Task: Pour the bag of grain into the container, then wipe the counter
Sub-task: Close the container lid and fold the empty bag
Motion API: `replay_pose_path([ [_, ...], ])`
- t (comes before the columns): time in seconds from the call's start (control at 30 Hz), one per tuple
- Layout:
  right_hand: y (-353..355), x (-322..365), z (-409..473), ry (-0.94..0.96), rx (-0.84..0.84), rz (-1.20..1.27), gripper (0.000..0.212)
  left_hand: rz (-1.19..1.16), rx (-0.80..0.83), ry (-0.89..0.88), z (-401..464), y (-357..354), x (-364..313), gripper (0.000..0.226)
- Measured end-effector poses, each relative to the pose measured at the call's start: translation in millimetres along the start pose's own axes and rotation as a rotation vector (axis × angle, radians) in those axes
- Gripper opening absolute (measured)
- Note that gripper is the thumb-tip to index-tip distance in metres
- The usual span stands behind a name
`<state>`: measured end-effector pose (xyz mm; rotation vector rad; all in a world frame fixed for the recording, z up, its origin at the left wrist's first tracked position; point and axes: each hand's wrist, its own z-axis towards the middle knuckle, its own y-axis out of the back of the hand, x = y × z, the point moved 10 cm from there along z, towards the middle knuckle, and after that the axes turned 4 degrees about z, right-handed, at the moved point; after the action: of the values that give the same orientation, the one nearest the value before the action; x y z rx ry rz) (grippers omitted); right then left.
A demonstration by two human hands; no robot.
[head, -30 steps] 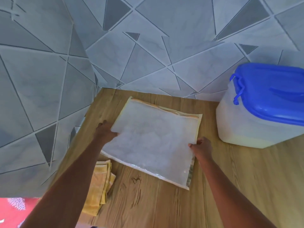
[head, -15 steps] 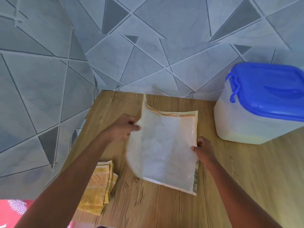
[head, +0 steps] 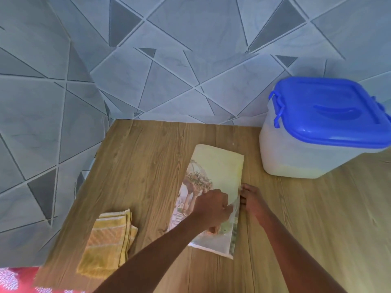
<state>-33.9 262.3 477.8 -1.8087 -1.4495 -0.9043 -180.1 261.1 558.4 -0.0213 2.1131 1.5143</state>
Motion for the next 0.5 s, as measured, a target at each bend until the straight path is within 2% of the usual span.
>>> replay_pose_path([
  [0.07, 1, -3, 0, -0.018, -0.002, 0.099, 0.027, -0.129, -0.026, 0.012, 1, 1, 10, 0.027],
  [0.13, 1, 1, -1, -0.001, -0.023, 0.097, 0.031, -0.214, -0.189, 0.007, 0, 20, 26, 0.008],
  [0.2, -2, 9, -3, 0.049, -0.050, 0.027, 0.022, -0.137, -0.380, 0.095, -4, 42, 53, 0.016],
  [0.23, -2, 13, -2, 0.080, -0.074, -0.037, 0.017, -0.095, -0.414, 0.206, -6, 50, 71, 0.024],
  [0.27, -1, 16, 0, 0.109, -0.090, -0.113, 0.019, -0.077, -0.408, 0.325, -5, 49, 96, 0.028],
  [0.33, -3, 14, 3, 0.120, -0.096, -0.203, 0.034, -0.169, -0.300, 0.497, -3, 39, 135, 0.025],
  [0.4, -5, 13, 3, 0.122, -0.093, -0.234, 0.041, -0.435, -0.203, 0.529, 4, 23, 158, 0.017],
  [0.5, -7, 16, 1, 0.154, -0.078, -0.232, 0.043, -0.681, -0.164, 0.547, 9, 17, 170, 0.022],
])
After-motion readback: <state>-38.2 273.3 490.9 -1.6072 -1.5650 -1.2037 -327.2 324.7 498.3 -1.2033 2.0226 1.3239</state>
